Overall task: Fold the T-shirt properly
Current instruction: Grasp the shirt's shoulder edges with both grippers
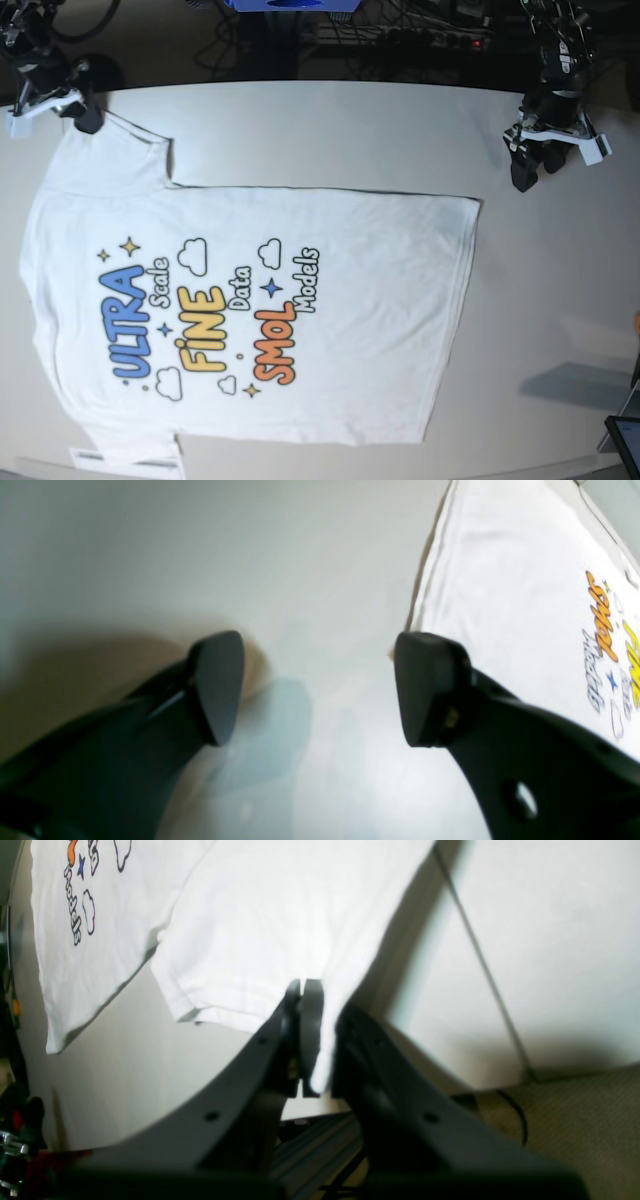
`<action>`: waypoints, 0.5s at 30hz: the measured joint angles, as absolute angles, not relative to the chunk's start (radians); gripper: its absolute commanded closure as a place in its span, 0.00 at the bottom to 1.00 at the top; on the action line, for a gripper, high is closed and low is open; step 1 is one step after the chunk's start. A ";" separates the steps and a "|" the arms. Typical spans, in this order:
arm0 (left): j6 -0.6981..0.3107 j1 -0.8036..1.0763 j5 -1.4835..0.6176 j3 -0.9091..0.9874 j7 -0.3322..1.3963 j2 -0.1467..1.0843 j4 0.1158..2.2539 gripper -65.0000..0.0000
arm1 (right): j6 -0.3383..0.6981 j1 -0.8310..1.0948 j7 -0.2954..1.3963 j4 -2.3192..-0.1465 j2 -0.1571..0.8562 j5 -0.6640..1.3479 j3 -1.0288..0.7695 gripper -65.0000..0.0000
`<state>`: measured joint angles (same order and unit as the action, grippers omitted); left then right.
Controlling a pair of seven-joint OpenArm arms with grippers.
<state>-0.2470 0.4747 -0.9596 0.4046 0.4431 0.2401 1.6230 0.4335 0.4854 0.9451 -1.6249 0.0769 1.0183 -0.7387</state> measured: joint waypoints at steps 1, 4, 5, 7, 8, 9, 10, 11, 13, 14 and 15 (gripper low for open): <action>-0.247 0.452 -0.960 0.406 0.463 0.232 1.614 0.29 | 0.434 0.485 0.945 -1.625 0.077 1.019 -0.739 1.00; -0.256 0.402 -0.962 0.402 0.542 0.225 1.581 0.29 | 0.434 0.486 0.945 -1.625 0.077 1.019 -0.739 1.00; -0.253 0.388 -0.962 0.402 0.555 0.225 1.568 0.29 | 0.434 0.486 0.945 -1.625 0.076 1.019 -0.739 1.00; -0.256 0.362 -0.966 0.405 0.572 0.225 1.544 0.29 | 0.434 0.486 0.945 -1.625 0.076 1.019 -0.739 1.00; -0.256 0.345 -0.967 0.406 0.583 0.225 1.533 0.29 | 0.434 0.486 0.945 -1.625 0.076 1.019 -0.739 1.00; -0.256 0.327 -0.967 0.406 0.584 0.222 1.517 0.29 | 0.434 0.486 0.945 -1.625 0.076 1.019 -0.739 1.00; -0.259 0.310 -0.971 0.406 0.582 0.213 1.499 0.29 | 0.434 0.486 0.945 -1.625 0.077 1.019 -0.739 1.00; -0.265 0.299 -0.975 0.408 0.579 0.205 1.482 0.29 | 0.434 0.486 0.945 -1.625 0.077 1.019 -0.739 1.00; -0.279 0.281 -0.993 0.403 0.563 0.196 1.452 0.29 | 0.434 0.486 0.945 -1.625 0.077 1.018 -0.739 1.00; -0.282 0.273 -0.997 0.387 0.546 0.199 1.437 0.29 | 0.434 0.486 0.945 -1.625 0.077 1.018 -0.739 1.00; -0.282 0.268 -0.998 0.356 0.529 0.207 1.428 0.29 | 0.434 0.486 0.945 -1.625 0.077 1.019 -0.739 1.00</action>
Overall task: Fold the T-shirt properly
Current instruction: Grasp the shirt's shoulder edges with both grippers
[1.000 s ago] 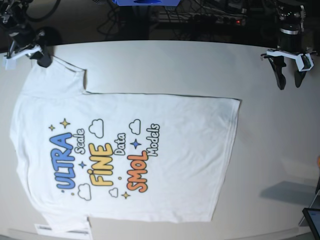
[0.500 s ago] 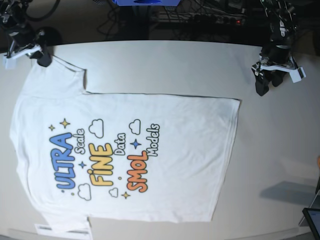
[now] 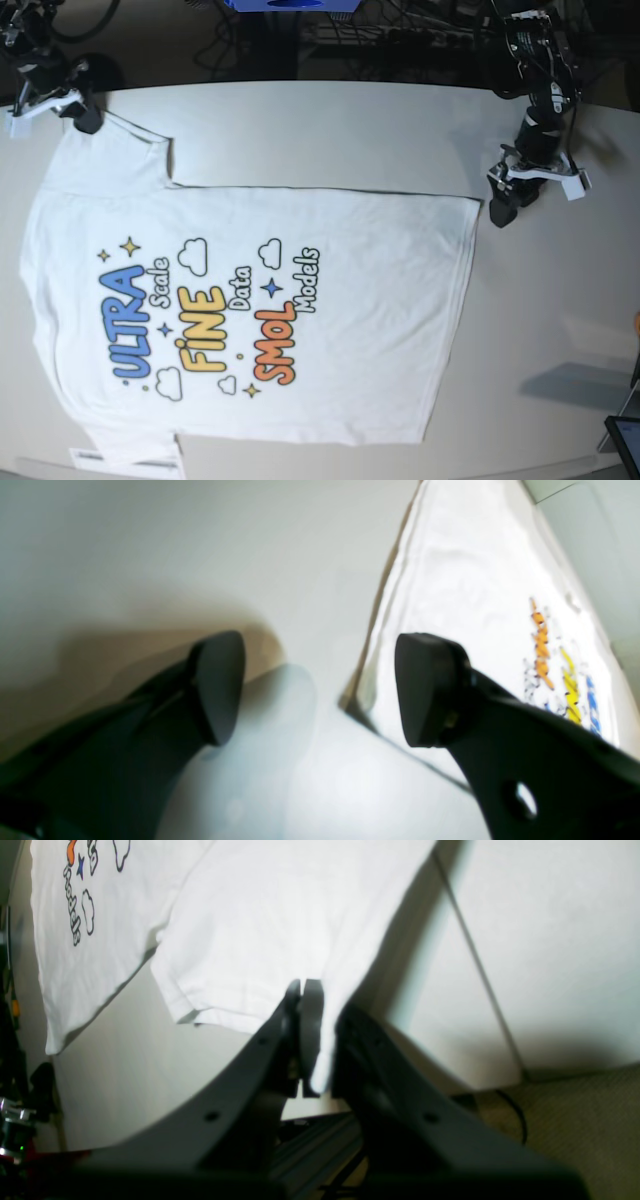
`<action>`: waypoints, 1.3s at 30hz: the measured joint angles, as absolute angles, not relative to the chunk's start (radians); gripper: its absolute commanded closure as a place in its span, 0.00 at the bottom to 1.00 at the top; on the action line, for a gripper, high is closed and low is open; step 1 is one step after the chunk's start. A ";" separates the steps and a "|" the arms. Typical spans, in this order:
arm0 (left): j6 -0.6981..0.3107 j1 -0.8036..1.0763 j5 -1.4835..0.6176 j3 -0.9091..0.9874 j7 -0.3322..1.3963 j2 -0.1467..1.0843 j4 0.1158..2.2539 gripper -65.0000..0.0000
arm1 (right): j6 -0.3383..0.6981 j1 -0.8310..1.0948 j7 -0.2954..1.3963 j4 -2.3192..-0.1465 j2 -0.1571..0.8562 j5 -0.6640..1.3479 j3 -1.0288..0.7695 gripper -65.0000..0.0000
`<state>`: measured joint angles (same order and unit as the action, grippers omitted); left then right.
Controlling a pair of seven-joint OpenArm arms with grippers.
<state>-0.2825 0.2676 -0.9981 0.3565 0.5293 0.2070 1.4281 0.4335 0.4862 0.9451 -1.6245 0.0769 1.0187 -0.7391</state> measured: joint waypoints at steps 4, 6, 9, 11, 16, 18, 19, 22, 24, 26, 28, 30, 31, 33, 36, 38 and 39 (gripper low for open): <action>-0.290 0.252 -1.005 0.271 0.524 0.207 1.426 0.30 | 0.434 0.486 0.946 -1.625 0.076 1.019 -0.739 1.00; -0.297 0.253 -1.008 0.247 0.509 0.202 1.427 0.30 | 0.434 0.486 0.945 -1.625 0.077 1.019 -0.739 1.00; -0.300 0.252 -1.011 0.216 0.503 0.202 1.427 0.30 | 0.434 0.486 0.945 -1.625 0.076 1.019 -0.739 1.00; -0.301 0.252 -1.010 0.214 0.501 0.194 1.427 0.30 | 0.434 0.486 0.945 -1.625 0.076 1.019 -0.739 1.00; -0.303 0.251 -1.007 0.214 0.504 0.186 1.428 0.35 | 0.434 0.486 0.945 -1.625 0.076 1.019 -0.739 1.00; -0.301 0.250 -1.007 0.213 0.505 0.178 1.428 0.45 | 0.434 0.486 0.945 -1.625 0.077 1.018 -0.739 1.00; -0.301 0.250 -1.009 0.212 0.508 0.173 1.427 0.50 | 0.434 0.486 0.945 -1.625 0.076 1.019 -0.739 1.00; -0.301 0.252 -0.999 0.207 0.526 0.170 1.424 0.64 | 0.434 0.486 0.945 -1.625 0.076 1.019 -0.739 1.00; -0.301 0.249 -0.991 0.205 0.539 0.172 1.425 0.67 | 0.434 0.486 0.945 -1.625 0.077 1.019 -0.739 1.00; -0.302 0.246 -0.989 0.206 0.541 0.172 1.419 0.67 | 0.434 0.486 0.945 -1.625 0.076 1.019 -0.739 1.00; -0.308 0.238 -0.984 0.206 0.539 0.172 1.407 0.67 | 0.434 0.486 0.945 -1.625 0.077 1.019 -0.739 1.00; -0.308 0.226 -0.981 0.206 0.538 0.172 1.397 0.67 | 0.434 0.486 0.945 -1.625 0.077 1.019 -0.739 1.00; -0.308 0.223 -0.980 0.206 0.537 0.172 1.395 0.67 | 0.434 0.486 0.945 -1.625 0.076 1.018 -0.739 1.00; -0.308 0.224 -0.980 0.209 0.538 0.172 1.395 0.67 | 0.434 0.486 0.945 -1.625 0.076 1.019 -0.737 1.00; -0.319 0.234 -0.981 0.213 0.533 0.176 1.395 0.66 | 0.434 0.487 0.945 -1.625 0.077 1.019 -0.737 1.00; -0.341 0.240 -0.997 0.231 0.534 0.174 1.394 0.66 | 0.434 0.486 0.945 -1.625 0.076 1.019 -0.737 1.00; -0.344 0.241 -1.000 0.234 0.533 0.172 1.391 0.66 | 0.434 0.486 0.946 -1.625 0.076 1.018 -0.737 1.00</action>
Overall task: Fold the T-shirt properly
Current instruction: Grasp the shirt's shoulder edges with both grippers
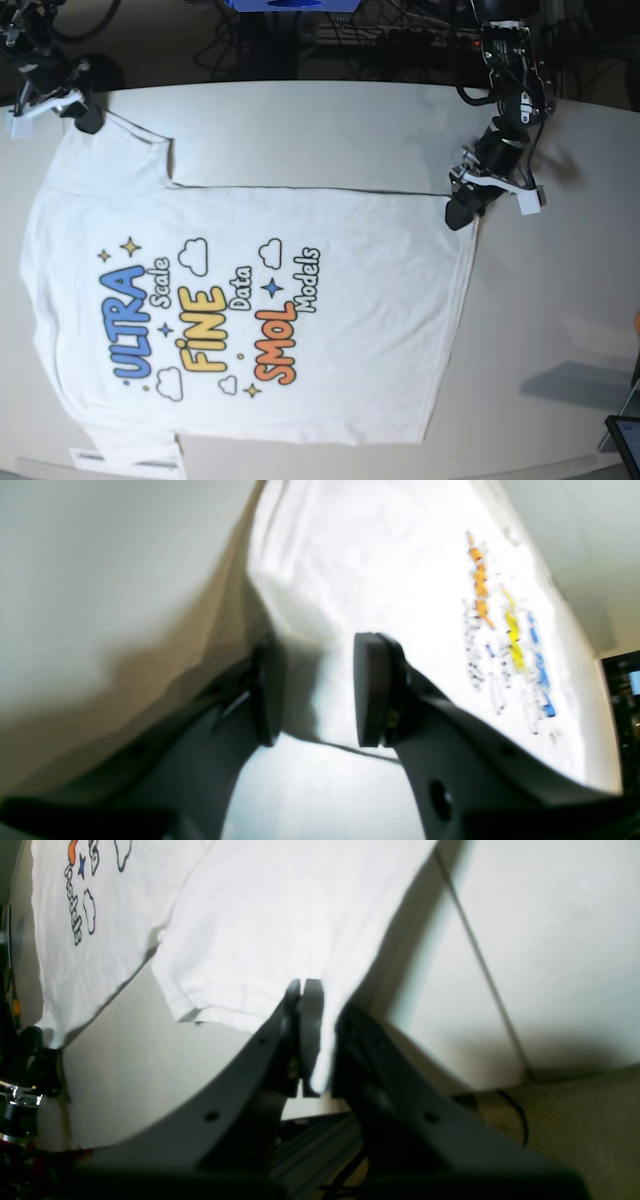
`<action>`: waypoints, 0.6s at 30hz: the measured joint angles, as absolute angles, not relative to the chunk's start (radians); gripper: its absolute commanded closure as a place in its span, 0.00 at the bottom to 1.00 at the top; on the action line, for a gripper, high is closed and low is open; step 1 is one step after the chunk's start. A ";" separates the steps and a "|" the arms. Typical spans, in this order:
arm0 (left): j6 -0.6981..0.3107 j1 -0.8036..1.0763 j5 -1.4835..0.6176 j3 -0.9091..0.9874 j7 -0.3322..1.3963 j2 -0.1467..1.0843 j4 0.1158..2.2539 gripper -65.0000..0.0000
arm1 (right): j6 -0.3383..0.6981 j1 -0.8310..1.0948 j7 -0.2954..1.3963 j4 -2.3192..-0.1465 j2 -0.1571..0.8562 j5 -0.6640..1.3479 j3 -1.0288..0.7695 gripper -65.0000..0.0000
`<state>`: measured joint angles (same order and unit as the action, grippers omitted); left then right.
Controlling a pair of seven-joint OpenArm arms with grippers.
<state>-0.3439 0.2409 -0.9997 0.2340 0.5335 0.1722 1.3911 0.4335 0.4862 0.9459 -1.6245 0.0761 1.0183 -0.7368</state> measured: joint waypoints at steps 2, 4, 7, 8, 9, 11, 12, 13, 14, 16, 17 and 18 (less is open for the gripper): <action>-0.345 0.239 -0.997 0.234 0.533 0.172 1.386 0.66 | 0.434 0.486 0.945 -1.625 0.077 1.018 -0.737 1.00; -0.344 0.235 -0.997 0.233 0.535 0.171 1.385 0.66 | 0.434 0.486 0.945 -1.625 0.077 1.018 -0.737 1.00; -0.338 0.224 -0.995 0.233 0.548 0.169 1.385 0.66 | 0.434 0.486 0.945 -1.625 0.076 1.019 -0.737 1.00; -0.337 0.220 -0.995 0.233 0.548 0.169 1.382 0.66 | 0.434 0.486 0.945 -1.625 0.077 1.018 -0.737 1.00; -0.337 0.216 -0.992 0.233 0.549 0.169 1.381 0.66 | 0.434 0.486 0.945 -1.625 0.077 1.018 -0.737 1.00; -0.338 0.216 -0.992 0.233 0.546 0.169 1.378 0.67 | 0.434 0.485 0.946 -1.625 0.077 1.019 -0.737 1.00; -0.338 0.216 -0.992 0.233 0.545 0.169 1.378 0.67 | 0.434 0.486 0.946 -1.625 0.077 1.019 -0.737 1.00; -0.338 0.216 -0.992 0.233 0.545 0.169 1.378 0.68 | 0.434 0.486 0.945 -1.625 0.077 1.018 -0.737 1.00; -0.338 0.216 -0.992 0.233 0.545 0.169 1.378 0.68 | 0.434 0.485 0.946 -1.625 0.077 1.018 -0.737 1.00; -0.338 0.216 -0.992 0.233 0.545 0.169 1.378 0.73 | 0.434 0.485 0.945 -1.625 0.077 1.019 -0.737 1.00; -0.338 0.216 -0.992 0.233 0.545 0.169 1.378 0.80 | 0.434 0.485 0.945 -1.625 0.077 1.018 -0.737 1.00; -0.338 0.216 -0.992 0.233 0.546 0.169 1.378 0.87 | 0.434 0.485 0.945 -1.625 0.077 1.019 -0.737 1.00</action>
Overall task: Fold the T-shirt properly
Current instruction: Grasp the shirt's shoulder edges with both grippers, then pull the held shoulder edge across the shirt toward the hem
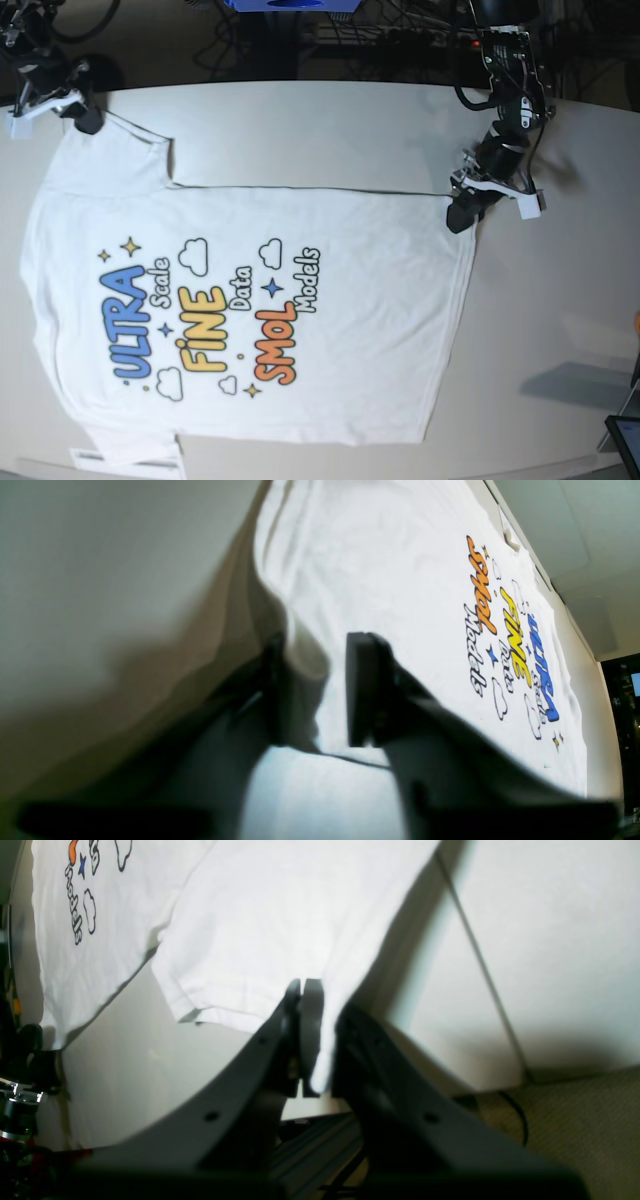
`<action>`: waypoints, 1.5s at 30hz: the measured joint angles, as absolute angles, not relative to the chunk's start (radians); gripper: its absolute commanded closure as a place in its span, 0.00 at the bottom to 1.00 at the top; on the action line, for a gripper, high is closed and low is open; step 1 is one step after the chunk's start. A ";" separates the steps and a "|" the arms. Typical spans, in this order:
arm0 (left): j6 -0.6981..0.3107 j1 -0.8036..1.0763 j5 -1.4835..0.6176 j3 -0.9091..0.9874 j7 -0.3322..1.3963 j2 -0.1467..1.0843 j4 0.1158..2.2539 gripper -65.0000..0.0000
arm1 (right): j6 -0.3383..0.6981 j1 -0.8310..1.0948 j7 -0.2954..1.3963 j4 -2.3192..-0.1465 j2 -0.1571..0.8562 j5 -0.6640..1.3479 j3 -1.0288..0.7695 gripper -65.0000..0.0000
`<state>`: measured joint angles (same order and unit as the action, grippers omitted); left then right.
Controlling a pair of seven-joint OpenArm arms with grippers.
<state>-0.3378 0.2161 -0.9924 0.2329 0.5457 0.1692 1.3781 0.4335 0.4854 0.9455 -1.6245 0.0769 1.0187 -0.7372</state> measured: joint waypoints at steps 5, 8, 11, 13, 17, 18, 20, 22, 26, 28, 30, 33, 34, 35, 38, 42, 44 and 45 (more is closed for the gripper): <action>-0.338 0.216 -0.992 0.233 0.545 0.169 1.378 1.00 | 0.434 0.485 0.945 -1.625 0.077 1.019 -0.737 1.00; -0.338 0.217 -0.992 0.233 0.545 0.170 1.378 1.00 | 0.434 0.485 0.945 -1.625 0.077 1.019 -0.737 1.00; -0.339 0.222 -0.992 0.233 0.540 0.174 1.378 1.00 | 0.434 0.488 0.947 -1.626 0.083 1.018 -0.737 1.00; -0.346 0.229 -0.999 0.234 0.534 0.175 1.378 1.00 | 0.434 0.496 0.952 -1.627 0.101 1.019 -0.735 1.00; -0.361 0.253 -1.005 0.233 0.527 0.185 1.382 1.00 | 0.434 0.519 0.952 -1.646 0.116 1.019 -0.735 1.00; -0.364 0.264 -1.006 0.233 0.529 0.186 1.392 1.00 | 0.434 0.527 0.952 -1.660 0.117 1.019 -0.735 1.00; -0.343 0.293 -0.999 0.234 0.538 0.187 1.425 1.00 | 0.433 0.547 0.952 -1.699 0.118 1.018 -0.735 1.00; -0.305 0.334 -0.983 0.235 0.564 0.187 1.477 1.00 | 0.432 0.558 0.973 -1.750 0.118 1.017 -0.735 1.00; -0.260 0.400 -0.988 0.237 0.587 0.186 1.571 1.00 | 0.434 0.555 1.064 -1.851 0.120 1.024 -0.739 1.00; -0.257 0.426 -0.973 0.237 0.607 0.186 1.618 1.00 | 0.434 0.555 1.093 -1.882 0.120 1.021 -0.739 1.00; -0.246 0.455 -0.968 0.237 0.617 0.184 1.654 1.00 | 0.434 0.556 1.105 -1.906 0.117 1.018 -0.740 1.00; -0.242 0.491 -0.962 0.238 0.627 0.183 1.714 1.00 | 0.434 0.555 1.121 -1.927 0.117 1.023 -0.742 1.00; -0.243 0.497 -0.963 0.244 0.628 0.183 1.736 1.00 | 0.434 0.555 1.124 -1.930 0.117 1.023 -0.742 1.00; -0.246 0.503 -0.969 0.257 0.631 0.180 1.754 1.00 | 0.434 0.555 1.126 -1.934 0.118 1.020 -0.742 1.00; -0.250 0.519 -0.973 0.318 0.624 0.175 1.802 1.00 | 0.434 0.552 1.128 -1.935 0.123 1.022 -0.743 1.00; -0.243 0.517 -0.969 0.350 0.624 0.175 1.809 1.00 | 0.434 0.522 1.148 -1.936 0.139 1.023 -0.742 1.00; -0.244 0.512 -0.970 0.351 0.625 0.177 1.808 1.00 | 0.433 0.485 1.174 -1.940 0.149 1.022 -0.743 1.00; -0.244 0.510 -0.970 0.351 0.624 0.178 1.808 1.00 | 0.433 0.466 1.188 -1.940 0.150 1.023 -0.746 1.00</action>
